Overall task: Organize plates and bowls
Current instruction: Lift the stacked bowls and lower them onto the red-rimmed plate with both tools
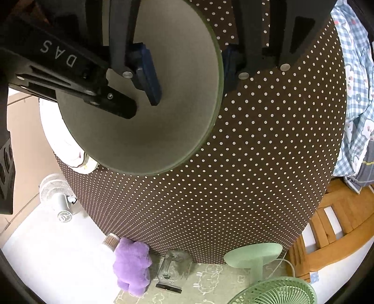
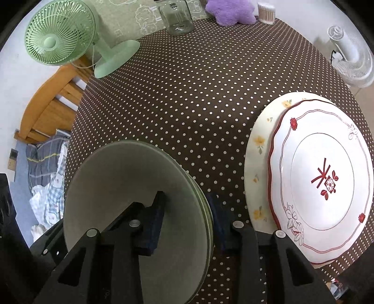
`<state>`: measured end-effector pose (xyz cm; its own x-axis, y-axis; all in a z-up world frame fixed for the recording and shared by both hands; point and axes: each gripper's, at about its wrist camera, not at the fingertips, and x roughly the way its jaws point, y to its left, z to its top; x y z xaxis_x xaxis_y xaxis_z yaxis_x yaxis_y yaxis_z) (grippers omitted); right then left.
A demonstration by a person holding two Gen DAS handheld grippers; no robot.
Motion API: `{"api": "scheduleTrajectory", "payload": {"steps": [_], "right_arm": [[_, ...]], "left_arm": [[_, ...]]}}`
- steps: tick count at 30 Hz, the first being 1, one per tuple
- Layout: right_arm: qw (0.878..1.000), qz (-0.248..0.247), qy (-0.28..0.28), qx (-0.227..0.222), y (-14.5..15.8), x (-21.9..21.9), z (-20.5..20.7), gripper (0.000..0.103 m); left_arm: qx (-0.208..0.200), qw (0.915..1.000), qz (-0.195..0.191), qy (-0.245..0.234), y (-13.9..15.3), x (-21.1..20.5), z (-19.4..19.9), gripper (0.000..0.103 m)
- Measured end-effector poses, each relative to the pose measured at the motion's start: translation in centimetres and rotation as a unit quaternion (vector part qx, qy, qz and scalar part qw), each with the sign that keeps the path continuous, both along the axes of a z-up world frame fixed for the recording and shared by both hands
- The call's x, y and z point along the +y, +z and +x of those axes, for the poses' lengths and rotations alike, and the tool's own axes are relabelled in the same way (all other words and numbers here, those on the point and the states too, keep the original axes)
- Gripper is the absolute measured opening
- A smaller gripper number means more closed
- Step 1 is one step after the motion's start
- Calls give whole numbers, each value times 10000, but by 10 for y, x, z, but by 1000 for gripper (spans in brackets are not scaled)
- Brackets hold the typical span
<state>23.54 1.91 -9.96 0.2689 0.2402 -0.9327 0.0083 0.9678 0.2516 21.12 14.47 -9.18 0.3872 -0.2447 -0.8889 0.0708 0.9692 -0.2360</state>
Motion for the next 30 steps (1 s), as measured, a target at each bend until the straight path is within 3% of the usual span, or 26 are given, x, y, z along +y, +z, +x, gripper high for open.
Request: {"api": "scheduleTrajectory", "payload": {"steps": [13,30], "right_arm": [[9998,-39,4,-197,26,-15,-19,40],[9975,-25,-34,-704,77,-69,-32,40]], "left_arm": [[-218,9998,38,-5,31,-7,-14,44],[-706,9974,94,94,76,-63,-20,43]]}}
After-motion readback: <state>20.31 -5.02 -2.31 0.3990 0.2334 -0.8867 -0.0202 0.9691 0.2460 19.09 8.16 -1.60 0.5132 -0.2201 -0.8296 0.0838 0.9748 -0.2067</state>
